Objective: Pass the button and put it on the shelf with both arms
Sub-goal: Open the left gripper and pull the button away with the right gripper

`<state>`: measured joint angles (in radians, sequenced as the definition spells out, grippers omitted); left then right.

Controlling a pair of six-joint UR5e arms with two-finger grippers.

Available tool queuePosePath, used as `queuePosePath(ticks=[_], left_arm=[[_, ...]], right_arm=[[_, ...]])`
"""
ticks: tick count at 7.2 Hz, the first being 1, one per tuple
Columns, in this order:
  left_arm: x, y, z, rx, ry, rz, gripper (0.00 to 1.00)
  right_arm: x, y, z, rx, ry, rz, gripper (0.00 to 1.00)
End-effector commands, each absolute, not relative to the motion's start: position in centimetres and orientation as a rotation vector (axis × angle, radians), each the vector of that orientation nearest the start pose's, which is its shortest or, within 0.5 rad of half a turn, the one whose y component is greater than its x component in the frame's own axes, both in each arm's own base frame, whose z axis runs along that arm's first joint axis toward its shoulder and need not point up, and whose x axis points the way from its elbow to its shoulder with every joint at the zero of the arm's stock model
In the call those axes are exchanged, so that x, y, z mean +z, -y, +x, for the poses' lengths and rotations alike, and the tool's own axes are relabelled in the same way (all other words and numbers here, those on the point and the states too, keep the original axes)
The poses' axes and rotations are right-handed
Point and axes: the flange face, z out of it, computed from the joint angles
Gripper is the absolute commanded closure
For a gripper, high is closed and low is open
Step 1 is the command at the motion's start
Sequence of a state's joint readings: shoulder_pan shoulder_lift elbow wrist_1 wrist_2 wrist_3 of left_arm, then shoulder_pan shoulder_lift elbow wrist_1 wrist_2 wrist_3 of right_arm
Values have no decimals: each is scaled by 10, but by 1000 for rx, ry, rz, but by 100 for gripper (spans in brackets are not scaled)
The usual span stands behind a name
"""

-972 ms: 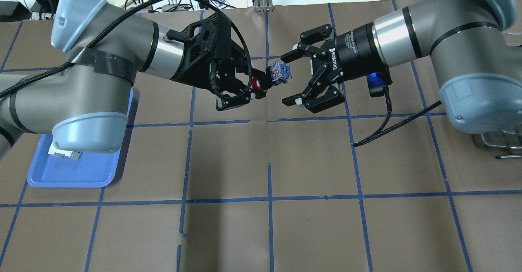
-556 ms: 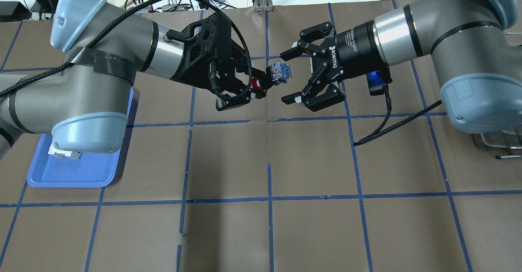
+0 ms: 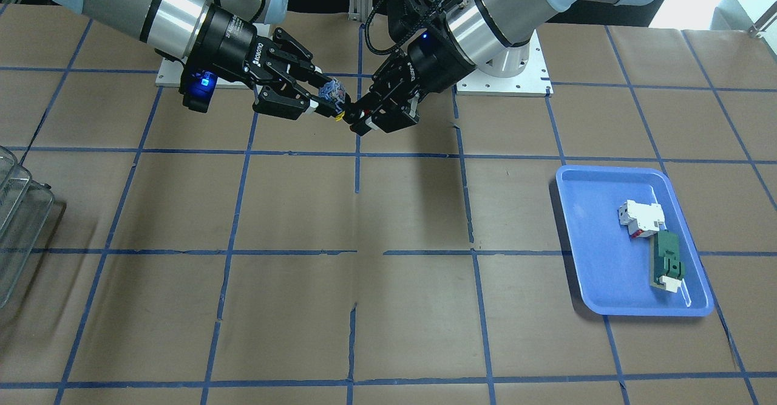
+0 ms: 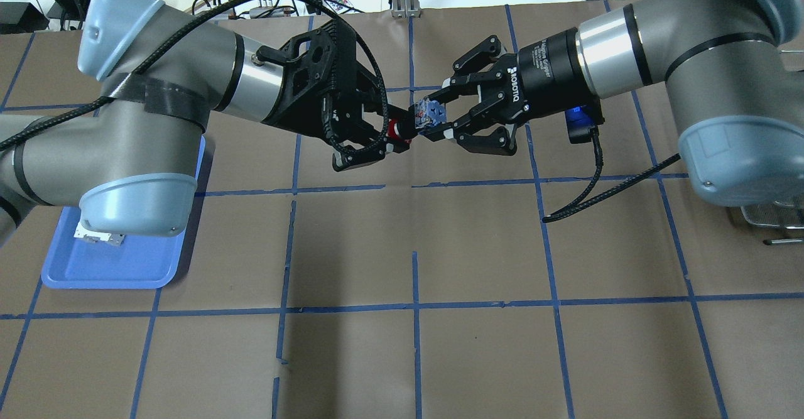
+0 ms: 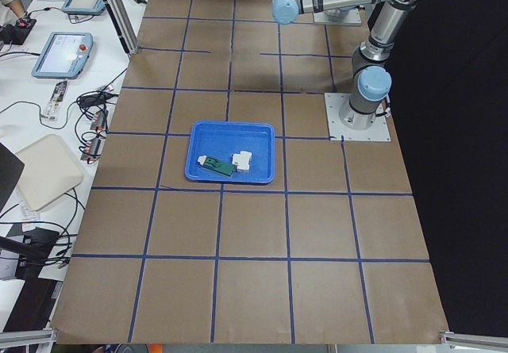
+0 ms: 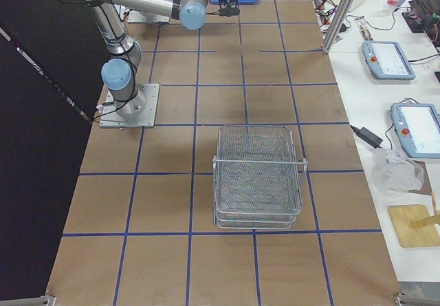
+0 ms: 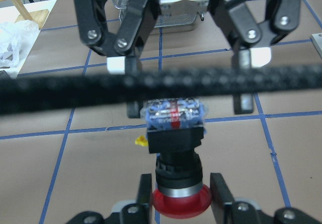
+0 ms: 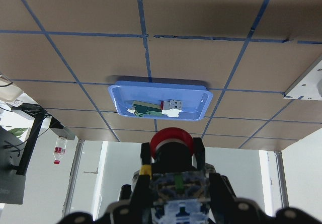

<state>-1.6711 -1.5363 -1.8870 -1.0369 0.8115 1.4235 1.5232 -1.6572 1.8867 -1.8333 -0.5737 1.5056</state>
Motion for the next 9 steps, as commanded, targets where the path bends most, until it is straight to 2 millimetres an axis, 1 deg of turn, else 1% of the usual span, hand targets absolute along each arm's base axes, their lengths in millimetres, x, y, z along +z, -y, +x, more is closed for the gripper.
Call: queuePosePath(ticks=[1,2,3,6,7,8,9], left_arm=[[430,456,-250,876,1752,-1847,79],[433,455,-252,895,1723,-1824,64],[434,456,-252,901,1718,-1827,1],[435,455,-252,892,1739,-1818,0],[437,456,-251,879,1769,-1787,0],[437,458,-249,847,1837,-1722,0],[428,462,-242,763,1980,-1704,0]], right_arm=[[448,457,195,785,-1625,1564,100],[449,457,196,783,-1624,1562,100],[449,458,196,786,-1621,1561,100],[449,460,194,787,-1618,1559,100],[448,462,189,777,-1613,1565,100],[446,465,182,756,-1617,1577,100],[444,470,165,687,-1651,1583,100]])
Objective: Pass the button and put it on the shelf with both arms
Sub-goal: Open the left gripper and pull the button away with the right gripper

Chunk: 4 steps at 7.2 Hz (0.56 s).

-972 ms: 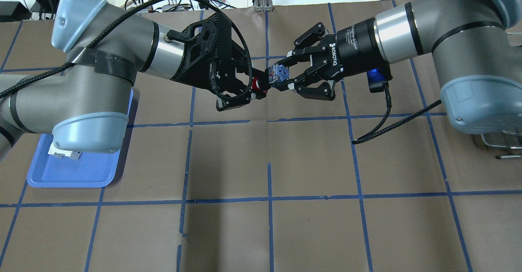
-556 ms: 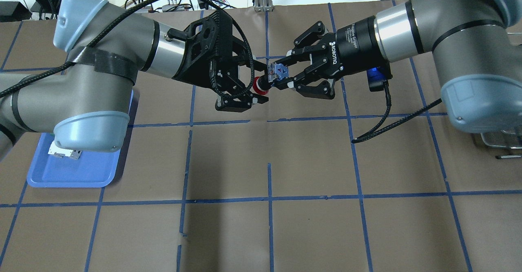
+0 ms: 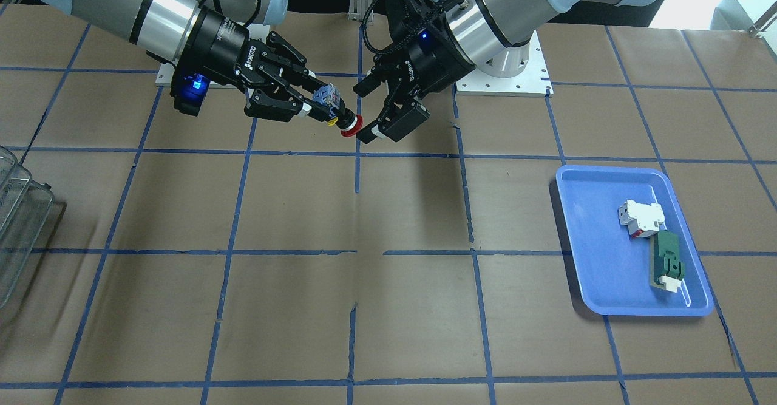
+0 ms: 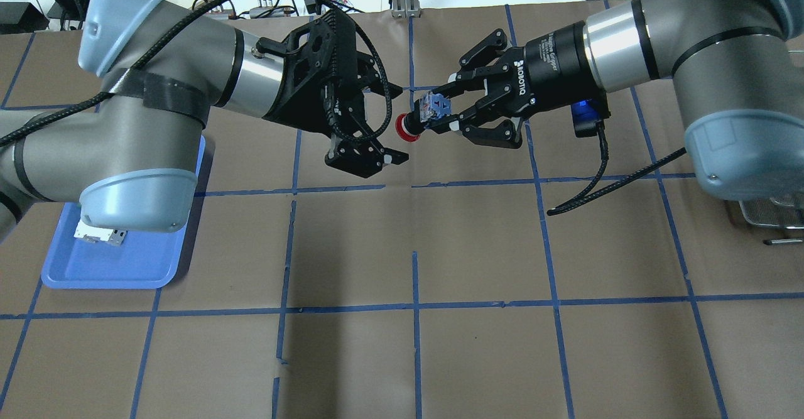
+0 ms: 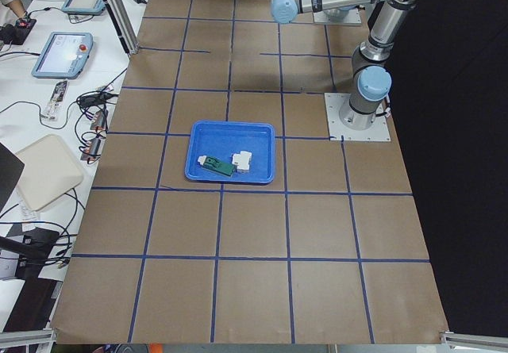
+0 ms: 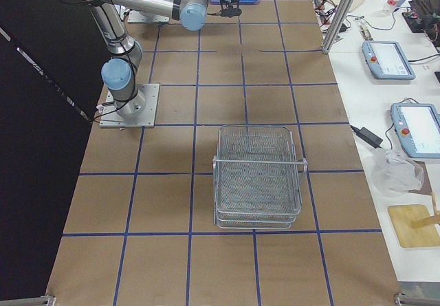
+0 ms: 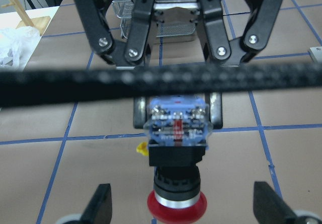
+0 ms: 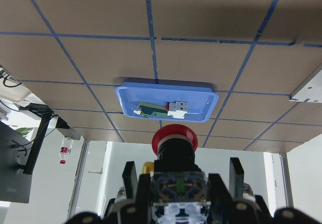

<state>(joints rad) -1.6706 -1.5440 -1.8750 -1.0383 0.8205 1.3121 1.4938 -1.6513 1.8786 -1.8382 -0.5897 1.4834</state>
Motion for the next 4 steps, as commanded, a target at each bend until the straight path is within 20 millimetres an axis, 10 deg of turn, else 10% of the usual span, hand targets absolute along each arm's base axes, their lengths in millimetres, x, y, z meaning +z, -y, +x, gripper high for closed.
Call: queuePosePath(ticks=[1,4], left_arm=[[427,463,-237,-927,-2646,2142,0],[457,496,-209,-733,-2834,1613,0]], right_arm=[[443,473,150,591,-1723,1562,100],[453,482,98,261,-2026,1493,100]])
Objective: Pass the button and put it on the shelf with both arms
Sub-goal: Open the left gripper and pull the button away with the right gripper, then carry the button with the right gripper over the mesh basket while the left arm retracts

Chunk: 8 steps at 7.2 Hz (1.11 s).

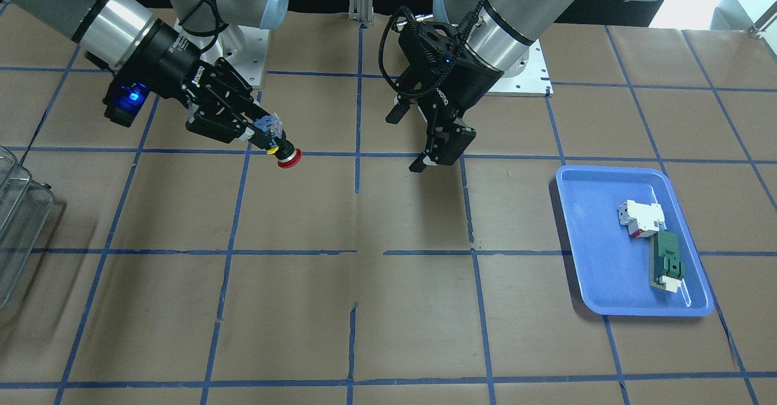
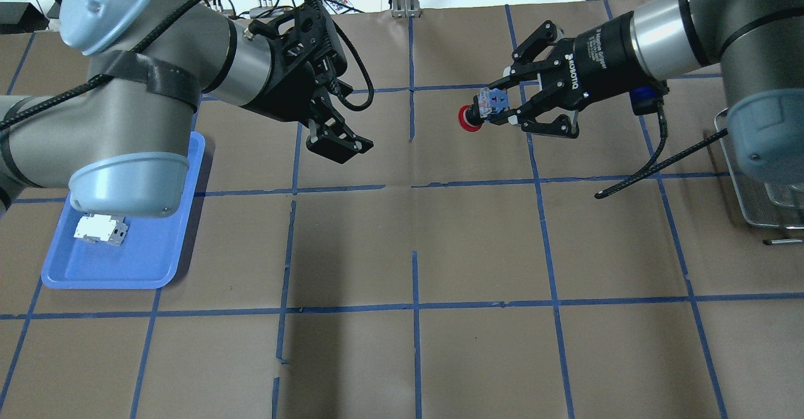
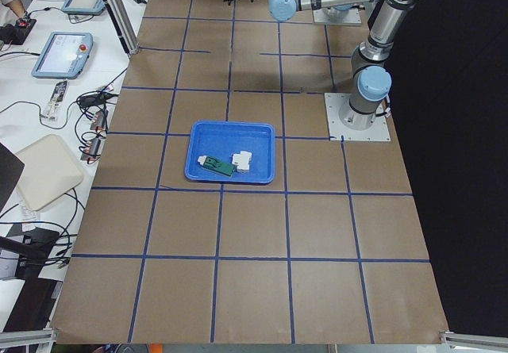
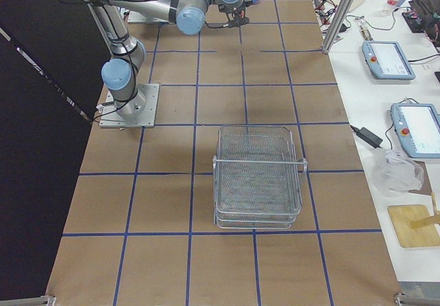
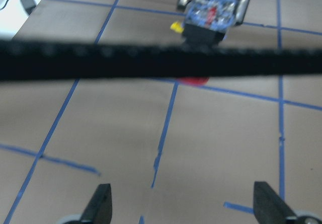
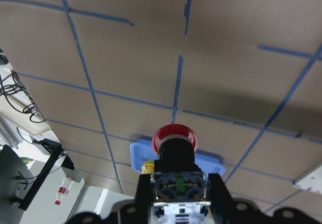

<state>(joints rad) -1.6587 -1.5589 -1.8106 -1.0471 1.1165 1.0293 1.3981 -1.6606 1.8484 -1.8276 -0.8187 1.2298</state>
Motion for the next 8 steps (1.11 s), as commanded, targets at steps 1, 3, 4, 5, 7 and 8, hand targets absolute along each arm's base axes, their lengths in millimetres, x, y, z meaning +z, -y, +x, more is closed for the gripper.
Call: queuePosePath(ticks=[1,3,4,5,7,8], left_arm=[[460,505,-198,-643,-2829,1444,0],[460,515,-175,-559,-2881,1112,0],[461,523,-152,-487,-2936,917,0],[466,525,-143,-394,-3021,765,0],[475,530,-135,-102,-3167,440,0],[474,519,-135,90,-3209,274,0]], right_arm=[[453,481,71,59,-2286,1365,100],[454,475,-8,-132,-2536,1270,100],[452,469,-48,-179,-2661,1224,100],[454,465,-80,-242,-2793,1119,100],[459,450,-160,-392,-3014,1008,100],[467,448,-177,-480,-3119,903,100]])
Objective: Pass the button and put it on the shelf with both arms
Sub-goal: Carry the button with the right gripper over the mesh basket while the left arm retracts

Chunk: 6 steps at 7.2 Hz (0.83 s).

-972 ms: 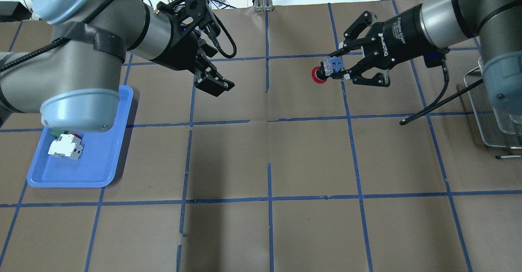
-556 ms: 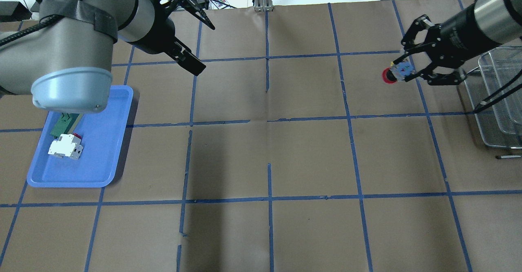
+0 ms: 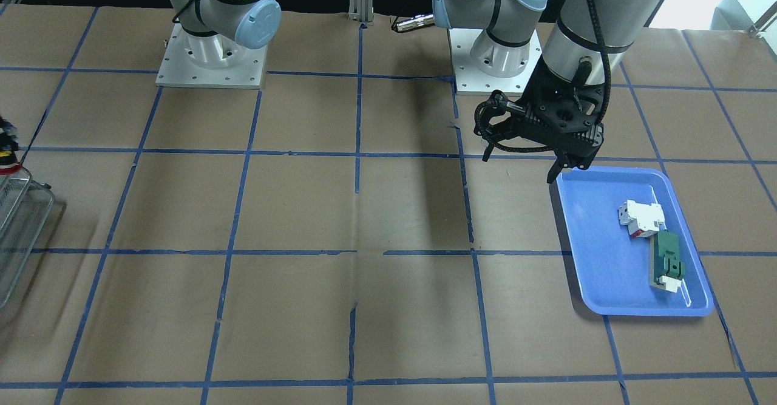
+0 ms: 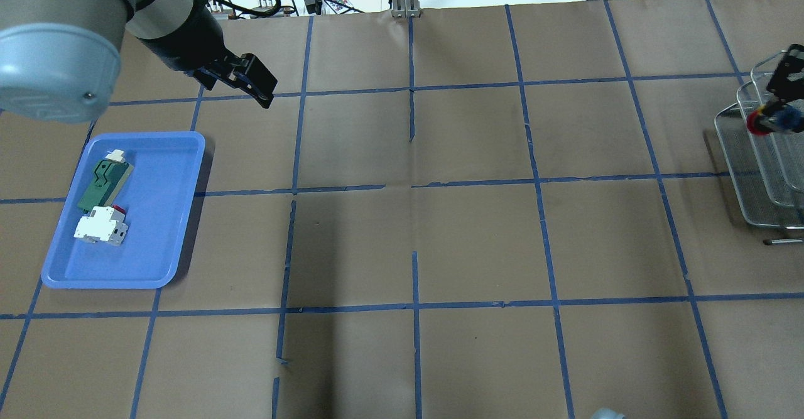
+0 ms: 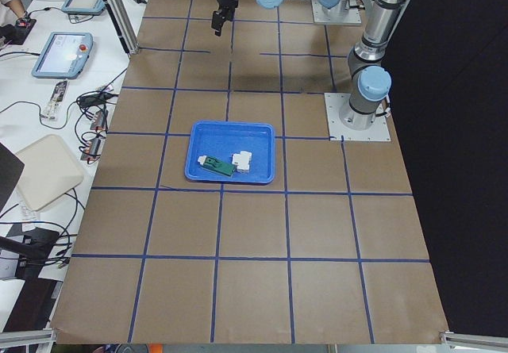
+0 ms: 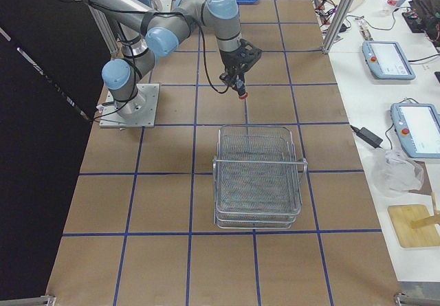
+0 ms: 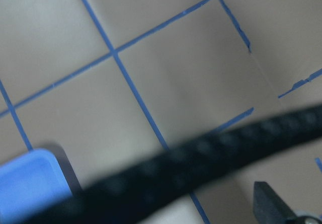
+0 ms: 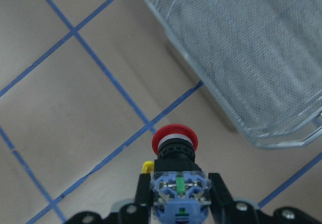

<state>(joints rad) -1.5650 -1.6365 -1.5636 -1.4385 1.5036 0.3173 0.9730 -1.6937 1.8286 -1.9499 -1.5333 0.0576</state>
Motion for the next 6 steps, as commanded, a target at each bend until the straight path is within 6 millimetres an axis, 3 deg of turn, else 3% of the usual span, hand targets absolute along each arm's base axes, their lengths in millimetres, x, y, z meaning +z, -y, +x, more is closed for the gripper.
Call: queuePosePath(ticks=[1,3,4,5,6], left_arm=[[472,505,-138,186,-3259,154,0],[486,503,-118,159,-3270,-246,0],[491,497,-112,145,-3266,-266,0],[499,487,-115,137,-3252,-281,0],[496,483,-106,176,-3166,-352,0]], right_arm=[[469,455,-188,-587,-3214,812,100],[438,484,-214,-663,-3250,761,100],[427,493,-225,-701,-3270,719,100],[421,496,-227,-696,-3264,729,89],[420,492,-236,-689,-3255,758,65]])
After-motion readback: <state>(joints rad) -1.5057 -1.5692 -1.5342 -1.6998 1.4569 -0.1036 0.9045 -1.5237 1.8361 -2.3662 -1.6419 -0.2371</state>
